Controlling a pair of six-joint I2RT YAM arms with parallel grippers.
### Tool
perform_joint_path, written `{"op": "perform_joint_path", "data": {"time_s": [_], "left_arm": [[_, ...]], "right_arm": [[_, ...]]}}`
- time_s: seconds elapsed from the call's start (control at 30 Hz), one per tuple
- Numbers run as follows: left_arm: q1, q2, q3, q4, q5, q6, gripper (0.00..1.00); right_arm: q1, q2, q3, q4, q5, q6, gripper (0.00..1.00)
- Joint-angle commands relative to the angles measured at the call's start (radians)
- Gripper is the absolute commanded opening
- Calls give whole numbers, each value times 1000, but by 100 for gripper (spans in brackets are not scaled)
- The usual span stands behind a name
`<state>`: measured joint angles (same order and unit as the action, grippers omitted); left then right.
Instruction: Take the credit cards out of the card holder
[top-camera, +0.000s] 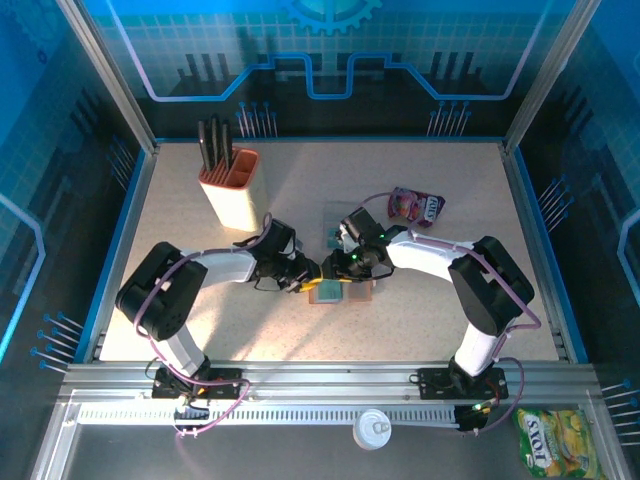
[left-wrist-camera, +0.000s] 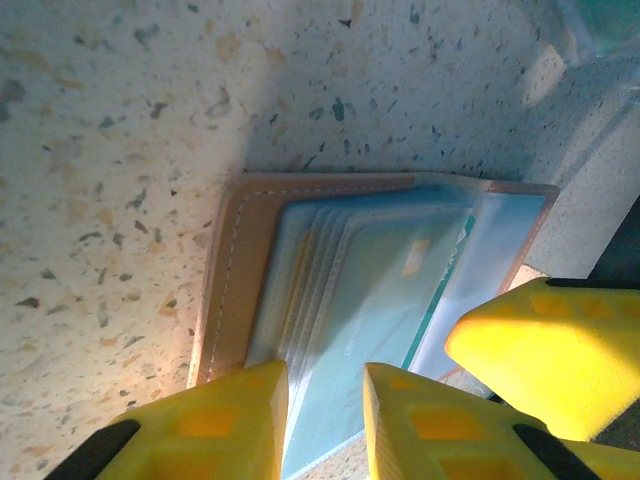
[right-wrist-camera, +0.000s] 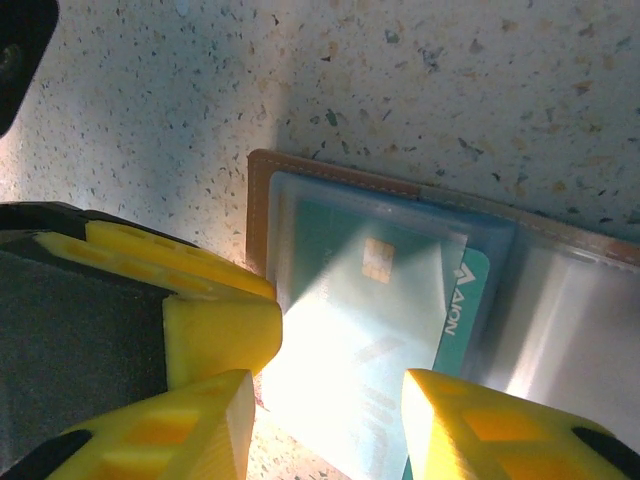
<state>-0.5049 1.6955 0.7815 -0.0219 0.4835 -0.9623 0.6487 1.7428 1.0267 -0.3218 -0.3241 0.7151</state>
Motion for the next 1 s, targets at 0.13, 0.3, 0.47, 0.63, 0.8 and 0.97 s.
{"op": "perform_joint_path", "data": {"time_s": [0.13,0.3,0.47,0.63,0.8,0.97], "left_arm": [[8,-5,31,-9,-6,16,24],[7,-37,18,-19,-15,15,21],[5,-48,9,-23,-15,11,19],[4,-62,2,-20,-19,5,13],[-9,-41,8,-7,-2,0,8],[-27,-18,5,-3,-9,-4,4]], "right_arm": [[-6,-23,-15,-10,-8,4,44],[-12,-22,-17,-7,-15,9,44],[-16,-25,-27,4,-23,13,43],[-19,-36,-41,12,-21,17,43],[-24,-34,-53,25,-27,23,41],[-25,-25,-55,48,-46,33,38]]}}
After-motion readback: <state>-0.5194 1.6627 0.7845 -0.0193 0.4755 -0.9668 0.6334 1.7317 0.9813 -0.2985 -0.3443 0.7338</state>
